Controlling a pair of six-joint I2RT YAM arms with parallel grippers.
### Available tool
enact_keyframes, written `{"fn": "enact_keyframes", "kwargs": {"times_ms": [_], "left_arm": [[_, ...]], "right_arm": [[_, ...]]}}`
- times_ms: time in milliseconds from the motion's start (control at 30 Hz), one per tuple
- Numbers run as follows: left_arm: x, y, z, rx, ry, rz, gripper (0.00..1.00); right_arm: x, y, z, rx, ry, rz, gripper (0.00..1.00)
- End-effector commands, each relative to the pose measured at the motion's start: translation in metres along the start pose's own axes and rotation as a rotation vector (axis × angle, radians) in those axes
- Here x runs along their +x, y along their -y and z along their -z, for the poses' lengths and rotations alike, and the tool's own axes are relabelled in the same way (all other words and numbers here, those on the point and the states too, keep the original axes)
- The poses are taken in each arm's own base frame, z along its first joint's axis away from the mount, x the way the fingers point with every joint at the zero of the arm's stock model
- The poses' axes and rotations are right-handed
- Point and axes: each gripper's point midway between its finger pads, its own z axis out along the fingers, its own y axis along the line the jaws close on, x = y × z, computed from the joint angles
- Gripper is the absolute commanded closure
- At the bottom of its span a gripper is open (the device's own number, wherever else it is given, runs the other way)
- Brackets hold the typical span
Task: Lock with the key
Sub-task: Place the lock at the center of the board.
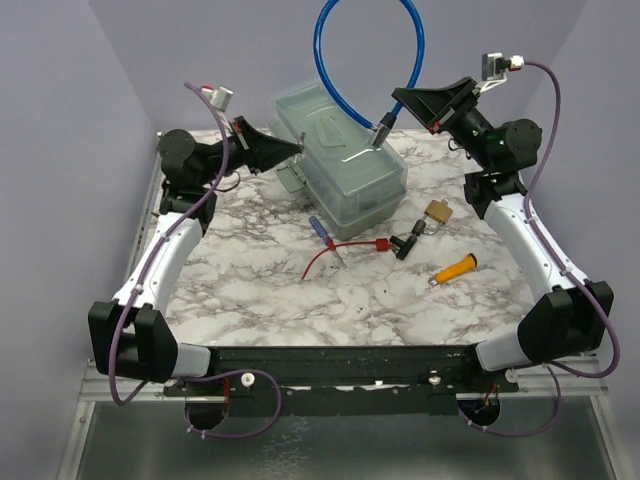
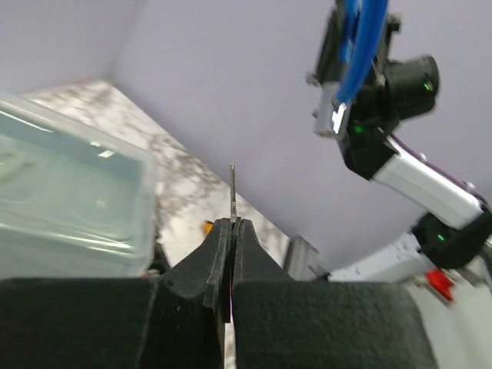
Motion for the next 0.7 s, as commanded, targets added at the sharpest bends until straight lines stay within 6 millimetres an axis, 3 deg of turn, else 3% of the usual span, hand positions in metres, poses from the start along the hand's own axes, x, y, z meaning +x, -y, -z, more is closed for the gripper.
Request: {"fn": "enact_keyframes", "kwargs": {"times_ms": [0, 100, 167, 233, 467, 667], "left_arm": [[-0.055, -0.015, 0.041, -0.207, 0.142, -0.144, 1.0], [-0.097, -0.034, 0.087, -0.404, 0.297, -0.183, 1.0], [-0.124, -0.046, 0.128, -0.569, 0.423, -0.191, 1.0], [-0.139, -0.051, 0.161, -0.713, 0.511, -0.2, 1.0], [-0.144, -0.06, 0.24, -1.079, 0.648, -0.213, 1.0], [-0.141, -0.07, 0.27, -1.151, 0.727, -0.111, 1.0]], "right_arm": [[0.025, -0.018, -0.012, -0.086, -0.059, 0.053, 0.99], [0.061, -0.016, -0.029, -0.098, -0.129, 0.055, 0.99], [0.084, -0.009, -0.041, -0.071, -0.173, 0.053, 0.99], [0.107, -0.003, -0.053, -0.053, -0.209, 0.057, 0.99], [0.184, 0.029, -0.104, 0.055, -0.289, 0.124, 1.0], [0.243, 0.066, -0.139, 0.122, -0.35, 0.186, 1.0]]}}
